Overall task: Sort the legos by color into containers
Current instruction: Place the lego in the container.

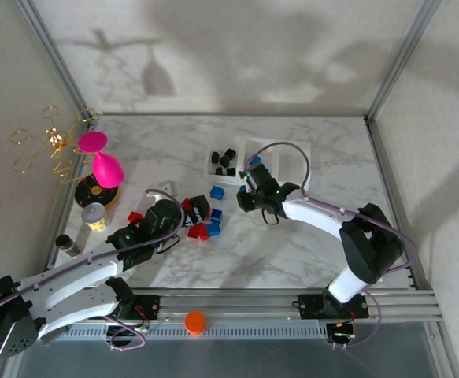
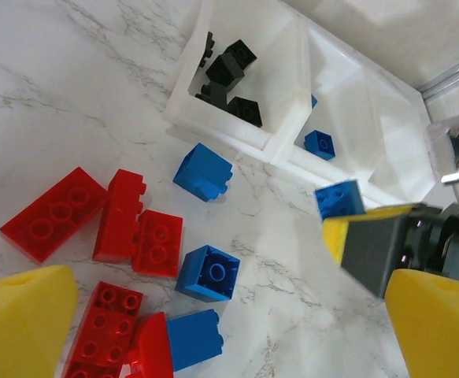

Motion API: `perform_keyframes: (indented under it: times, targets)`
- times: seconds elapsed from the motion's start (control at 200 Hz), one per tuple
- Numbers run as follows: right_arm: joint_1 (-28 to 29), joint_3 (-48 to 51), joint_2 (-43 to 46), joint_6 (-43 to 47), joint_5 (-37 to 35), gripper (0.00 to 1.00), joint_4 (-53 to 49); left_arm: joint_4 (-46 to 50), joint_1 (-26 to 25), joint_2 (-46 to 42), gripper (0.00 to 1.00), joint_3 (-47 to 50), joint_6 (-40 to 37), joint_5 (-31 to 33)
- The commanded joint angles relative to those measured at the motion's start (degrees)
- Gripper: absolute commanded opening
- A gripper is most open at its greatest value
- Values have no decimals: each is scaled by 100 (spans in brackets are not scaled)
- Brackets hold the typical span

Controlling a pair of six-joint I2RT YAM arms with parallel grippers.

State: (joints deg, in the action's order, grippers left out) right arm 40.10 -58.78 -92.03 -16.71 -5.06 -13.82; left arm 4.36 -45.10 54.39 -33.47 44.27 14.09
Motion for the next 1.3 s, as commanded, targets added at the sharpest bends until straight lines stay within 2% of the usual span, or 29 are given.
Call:
perform_keyframes:
  times: [0.0, 0.365, 0.461, 0.591, 0.656, 0.726, 0.796, 0.861, 1.297]
  targets:
    - [-365, -478, 7, -71, -307, 21, -191, -314, 54, 224, 100, -316, -237, -76]
    - [-973, -2071, -1298, -49, -733, 22, -124, -633, 65, 850, 100, -799, -596, -137]
    - [-1051, -2365, -1647, -41, -1068, 23, -156, -721, 72, 921, 100, -833, -608, -159]
    - [-1212, -2735, -2141, -45, -980, 23, -190, -766, 80, 993, 100, -887, -661, -136]
    - [-1236, -2918, -2339, -50, -1028, 28, -261, -754, 83, 1042, 100, -932, -687, -152]
    - [-1240, -3060, -2445, -43, -1020, 39, -272, -739, 101, 1088, 100, -968, -696, -189]
    - [-1238, -3138, -2452, -12, -1017, 47, -290, -740, 95, 1107, 100, -994, -709, -222]
    - [-1236, -3150, -2372, -5, -1024, 50, -301, -720, 96, 1110, 99, -1016, -723, -231]
    - [-797, -2172, -1010, -5, -602, 60, -280, -478, 107, 561, 100, -789, -622, -206]
